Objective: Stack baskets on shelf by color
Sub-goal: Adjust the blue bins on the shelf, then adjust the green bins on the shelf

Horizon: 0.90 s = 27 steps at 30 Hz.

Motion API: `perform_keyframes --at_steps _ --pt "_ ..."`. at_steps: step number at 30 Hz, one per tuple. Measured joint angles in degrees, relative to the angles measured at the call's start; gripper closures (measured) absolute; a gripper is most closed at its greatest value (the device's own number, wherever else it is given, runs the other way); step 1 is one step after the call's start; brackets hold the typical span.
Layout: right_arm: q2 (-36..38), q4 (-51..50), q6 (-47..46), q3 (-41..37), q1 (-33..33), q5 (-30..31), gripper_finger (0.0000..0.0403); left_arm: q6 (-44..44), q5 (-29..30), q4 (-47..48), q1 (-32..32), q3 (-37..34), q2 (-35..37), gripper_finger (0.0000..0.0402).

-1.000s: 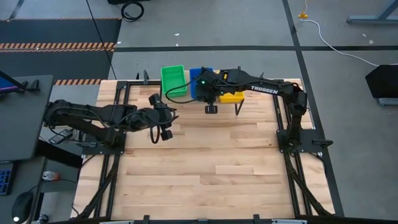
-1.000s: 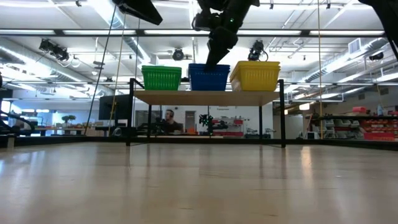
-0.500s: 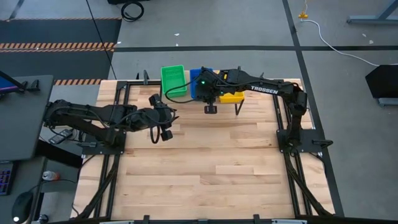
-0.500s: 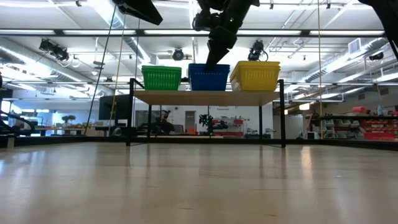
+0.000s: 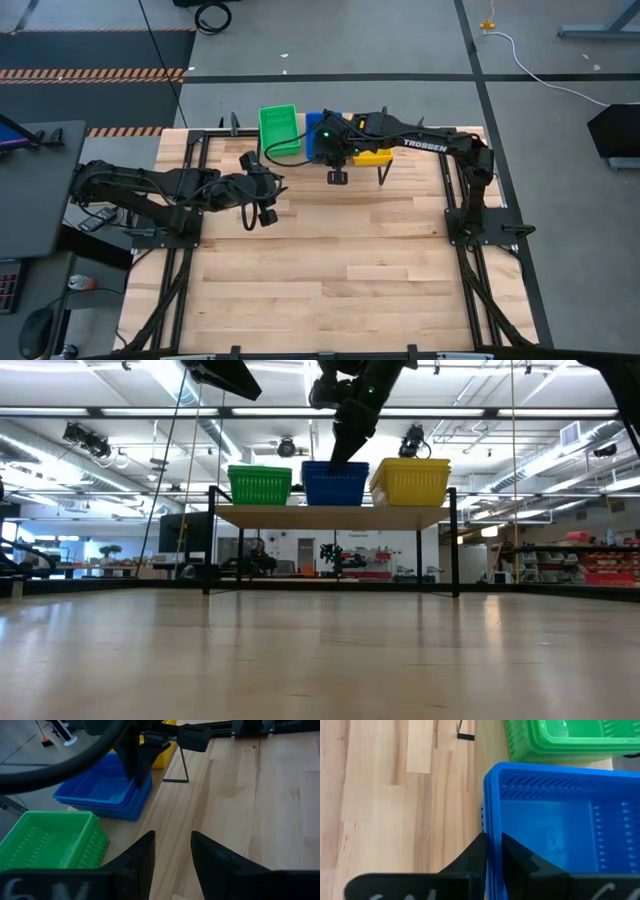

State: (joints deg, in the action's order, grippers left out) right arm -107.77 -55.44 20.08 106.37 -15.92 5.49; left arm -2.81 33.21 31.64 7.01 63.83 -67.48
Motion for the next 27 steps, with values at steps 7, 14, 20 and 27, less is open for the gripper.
perform_keyframes --at_steps 7,14,20,27 --pt "0.1 -0.9 0.0 0.7 0.3 -0.1 0.0344 -0.8 0.0 0.7 0.0 0.0 0.0 0.0269" --pt "0.1 -2.2 0.0 5.3 1.0 0.4 0.0310 2.7 4.5 0.5 -2.0 0.0 0.0 0.0269" --pt "0.1 -5.7 -0.1 10.4 2.4 0.4 0.0265 7.1 1.7 0.4 -6.8 0.0 -0.7 0.0257" --pt "0.9 -21.8 -4.4 17.8 4.2 0.4 0.0237 13.6 -3.8 2.3 -15.6 -0.1 -2.2 0.0214"
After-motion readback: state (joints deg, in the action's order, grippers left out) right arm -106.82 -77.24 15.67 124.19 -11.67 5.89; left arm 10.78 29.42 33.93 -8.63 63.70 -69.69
